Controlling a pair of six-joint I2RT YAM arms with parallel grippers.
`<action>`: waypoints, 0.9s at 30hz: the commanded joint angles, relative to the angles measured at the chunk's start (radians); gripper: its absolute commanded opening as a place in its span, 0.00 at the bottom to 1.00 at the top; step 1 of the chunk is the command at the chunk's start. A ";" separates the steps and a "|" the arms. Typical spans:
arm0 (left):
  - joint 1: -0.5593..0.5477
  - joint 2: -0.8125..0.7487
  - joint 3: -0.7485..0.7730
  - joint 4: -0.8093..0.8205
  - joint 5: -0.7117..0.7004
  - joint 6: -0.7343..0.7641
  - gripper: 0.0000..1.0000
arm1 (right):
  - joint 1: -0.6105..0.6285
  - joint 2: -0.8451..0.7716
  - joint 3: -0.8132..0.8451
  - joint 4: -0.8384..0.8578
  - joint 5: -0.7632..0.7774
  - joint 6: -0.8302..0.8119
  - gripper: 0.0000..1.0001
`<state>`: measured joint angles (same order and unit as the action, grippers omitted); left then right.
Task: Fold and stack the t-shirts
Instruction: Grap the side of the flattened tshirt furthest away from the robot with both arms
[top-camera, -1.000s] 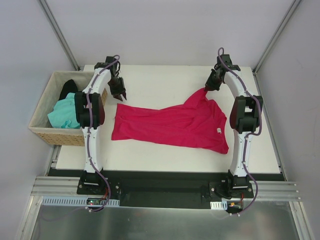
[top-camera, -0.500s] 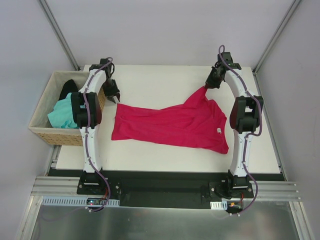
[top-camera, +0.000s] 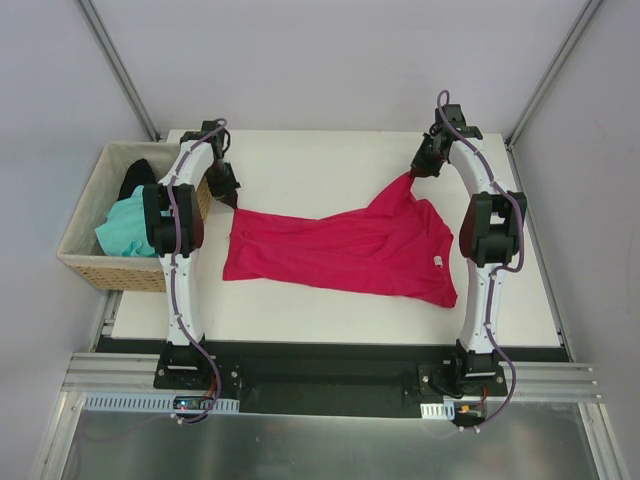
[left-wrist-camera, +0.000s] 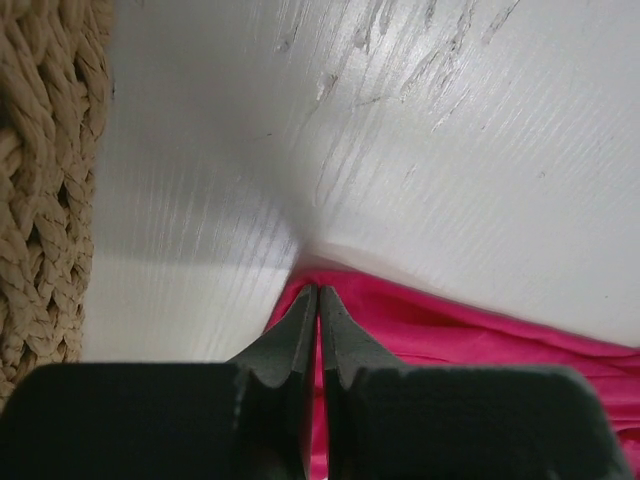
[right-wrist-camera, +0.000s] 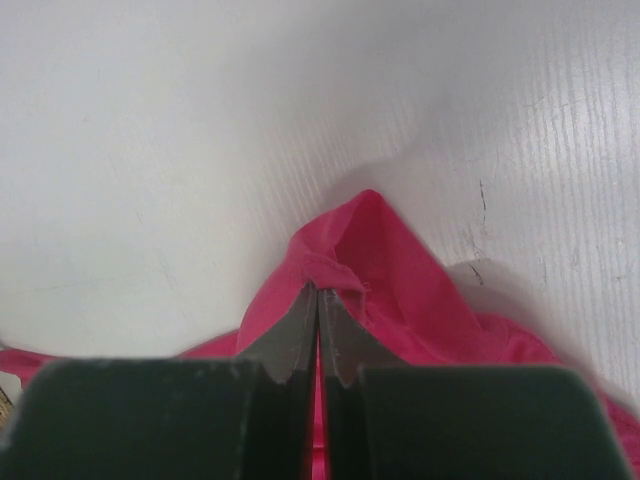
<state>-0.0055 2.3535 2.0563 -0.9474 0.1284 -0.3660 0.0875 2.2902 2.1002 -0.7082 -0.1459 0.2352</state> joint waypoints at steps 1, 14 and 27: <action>-0.001 -0.007 0.033 -0.019 0.027 -0.011 0.00 | 0.003 -0.011 0.047 -0.010 -0.003 0.006 0.01; -0.001 -0.102 0.054 -0.011 0.057 -0.019 0.00 | 0.003 -0.098 -0.002 0.003 0.023 -0.019 0.01; -0.001 -0.226 -0.041 0.001 0.057 -0.007 0.00 | 0.024 -0.276 -0.203 0.067 0.039 -0.028 0.01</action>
<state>-0.0055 2.2177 2.0483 -0.9432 0.1787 -0.3714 0.1009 2.1250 1.9308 -0.6762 -0.1196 0.2230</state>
